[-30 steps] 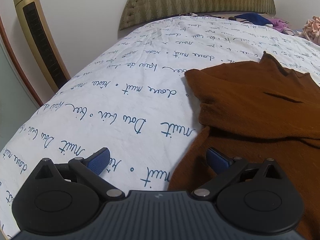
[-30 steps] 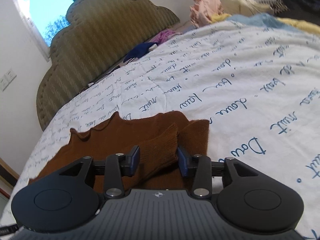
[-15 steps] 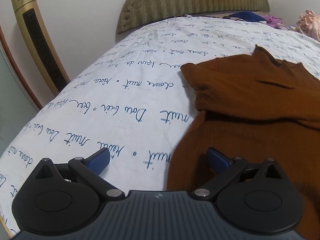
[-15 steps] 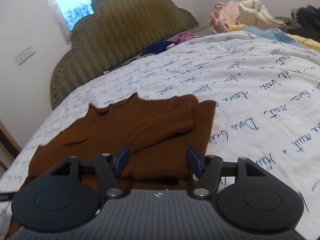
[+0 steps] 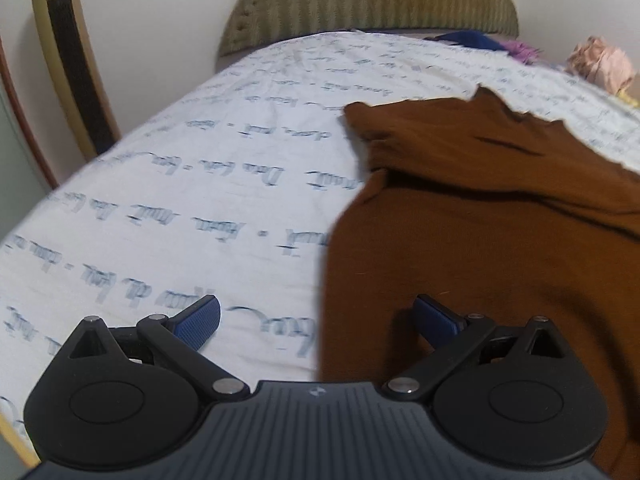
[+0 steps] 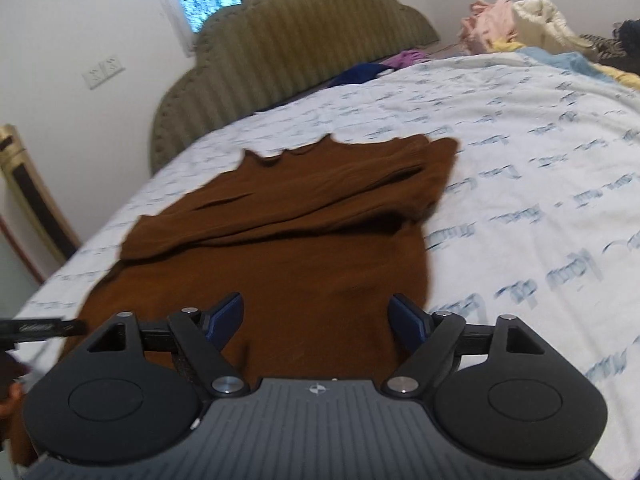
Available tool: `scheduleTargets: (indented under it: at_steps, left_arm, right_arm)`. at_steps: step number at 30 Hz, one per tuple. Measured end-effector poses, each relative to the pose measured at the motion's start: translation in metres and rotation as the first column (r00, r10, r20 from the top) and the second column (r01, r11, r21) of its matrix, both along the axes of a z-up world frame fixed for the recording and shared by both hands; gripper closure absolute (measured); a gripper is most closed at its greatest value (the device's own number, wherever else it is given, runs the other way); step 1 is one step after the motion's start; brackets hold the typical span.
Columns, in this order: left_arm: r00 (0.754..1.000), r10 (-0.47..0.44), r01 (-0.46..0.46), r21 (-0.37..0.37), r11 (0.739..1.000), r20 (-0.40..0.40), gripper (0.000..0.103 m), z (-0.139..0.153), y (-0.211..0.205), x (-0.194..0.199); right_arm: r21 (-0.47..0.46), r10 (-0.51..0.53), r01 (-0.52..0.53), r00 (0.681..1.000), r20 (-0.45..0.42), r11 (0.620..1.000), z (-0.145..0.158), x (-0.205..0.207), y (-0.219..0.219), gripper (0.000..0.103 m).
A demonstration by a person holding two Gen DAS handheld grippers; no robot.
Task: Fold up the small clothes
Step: 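Move both open tools toward the sweater hem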
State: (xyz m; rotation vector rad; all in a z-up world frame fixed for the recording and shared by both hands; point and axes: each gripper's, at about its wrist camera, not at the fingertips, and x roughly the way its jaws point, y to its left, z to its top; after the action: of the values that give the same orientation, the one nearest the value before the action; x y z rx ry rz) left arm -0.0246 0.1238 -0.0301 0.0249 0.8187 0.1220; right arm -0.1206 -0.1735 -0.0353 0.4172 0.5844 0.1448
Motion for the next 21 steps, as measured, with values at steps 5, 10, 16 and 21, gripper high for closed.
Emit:
scheduleTargets:
  at_steps: [5, 10, 16, 21]
  left_arm:
    - [0.999, 0.044, -0.044, 0.012, 0.999, -0.016, 0.0, -0.009, -0.005, 0.003]
    - [0.998, 0.056, -0.057, 0.056, 0.997, 0.024, 0.0, 0.004, 0.013, -0.006]
    - [0.999, 0.026, -0.031, 0.135, 0.99, 0.039, 0.0, 0.007, 0.036, -0.011]
    - [0.999, -0.034, 0.03, 0.133, 0.991, 0.028, 0.0, -0.006, 0.037, -0.014]
  right_arm:
    - [0.004, 0.04, -0.04, 0.999, -0.007, 0.999, 0.005, -0.004, 0.009, 0.022]
    - [0.011, -0.018, 0.018, 0.999, -0.034, 1.0, 0.018, -0.007, -0.011, 0.021]
    - [-0.019, 0.0, -0.002, 0.995, -0.096, 1.0, 0.01, -0.008, -0.016, 0.015]
    - [-0.039, 0.06, -0.064, 0.993, -0.101, 0.997, 0.009, -0.015, -0.011, 0.015]
